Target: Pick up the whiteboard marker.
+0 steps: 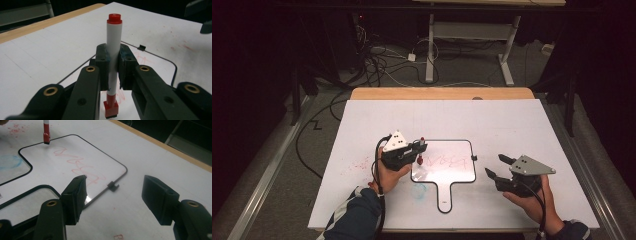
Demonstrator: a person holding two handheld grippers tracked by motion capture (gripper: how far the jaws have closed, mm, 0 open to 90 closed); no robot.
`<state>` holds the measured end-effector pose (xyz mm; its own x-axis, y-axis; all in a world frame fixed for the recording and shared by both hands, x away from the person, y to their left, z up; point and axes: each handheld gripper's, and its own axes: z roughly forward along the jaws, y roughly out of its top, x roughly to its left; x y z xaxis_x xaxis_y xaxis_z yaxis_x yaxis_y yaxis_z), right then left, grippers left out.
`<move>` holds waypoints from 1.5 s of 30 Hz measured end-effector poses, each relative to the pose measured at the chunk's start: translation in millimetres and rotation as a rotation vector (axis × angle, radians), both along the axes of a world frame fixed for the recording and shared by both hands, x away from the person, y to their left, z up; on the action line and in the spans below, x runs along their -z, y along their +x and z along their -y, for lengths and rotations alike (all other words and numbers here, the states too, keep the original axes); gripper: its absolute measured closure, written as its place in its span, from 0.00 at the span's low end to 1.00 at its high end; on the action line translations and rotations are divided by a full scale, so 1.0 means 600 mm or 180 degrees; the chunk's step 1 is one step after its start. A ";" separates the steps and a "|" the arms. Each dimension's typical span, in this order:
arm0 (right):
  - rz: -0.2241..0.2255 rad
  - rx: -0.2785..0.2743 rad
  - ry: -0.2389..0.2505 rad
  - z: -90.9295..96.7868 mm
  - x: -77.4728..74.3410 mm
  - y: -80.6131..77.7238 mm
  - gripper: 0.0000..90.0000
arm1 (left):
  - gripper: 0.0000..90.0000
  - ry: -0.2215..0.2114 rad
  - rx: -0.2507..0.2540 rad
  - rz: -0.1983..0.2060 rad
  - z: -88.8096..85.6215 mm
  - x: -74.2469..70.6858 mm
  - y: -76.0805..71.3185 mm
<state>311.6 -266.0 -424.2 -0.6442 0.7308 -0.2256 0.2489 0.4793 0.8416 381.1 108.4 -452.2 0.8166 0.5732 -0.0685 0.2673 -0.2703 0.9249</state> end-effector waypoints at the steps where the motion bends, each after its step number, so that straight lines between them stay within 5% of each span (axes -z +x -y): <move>1: 0.0021 -0.0016 -0.0014 -0.001 0.000 -0.001 0.41 | 0.88 -0.0024 0.0006 -0.0018 -0.005 0.009 -0.001; 4: 0.0080 -0.0072 -0.0037 -0.005 0.000 -0.003 0.41 | 0.88 -0.0099 0.0026 0.0038 -0.015 0.018 -0.008; 12: 0.0072 -0.0144 -0.0133 -0.012 0.004 -0.004 0.41 | 0.88 0.0016 0.0029 0.0075 -0.031 0.017 -0.031; 16: 0.0029 -0.0161 -0.0178 -0.016 0.008 -0.003 0.41 | 0.88 -0.0110 0.0029 0.0032 -0.025 0.022 -0.023; 26: 0.0042 -0.0249 -0.0222 -0.023 0.011 -0.003 0.41 | 0.88 0.0035 0.0290 0.0220 0.052 0.015 0.015; 32: 0.0003 -0.0244 -0.0242 -0.021 0.014 -0.001 0.41 | 0.88 0.0048 0.0539 0.0188 0.111 0.010 0.037; 45: -0.0011 -0.0214 -0.0265 -0.013 0.015 0.002 0.41 | 0.88 0.0159 0.0992 0.0212 0.216 0.000 0.033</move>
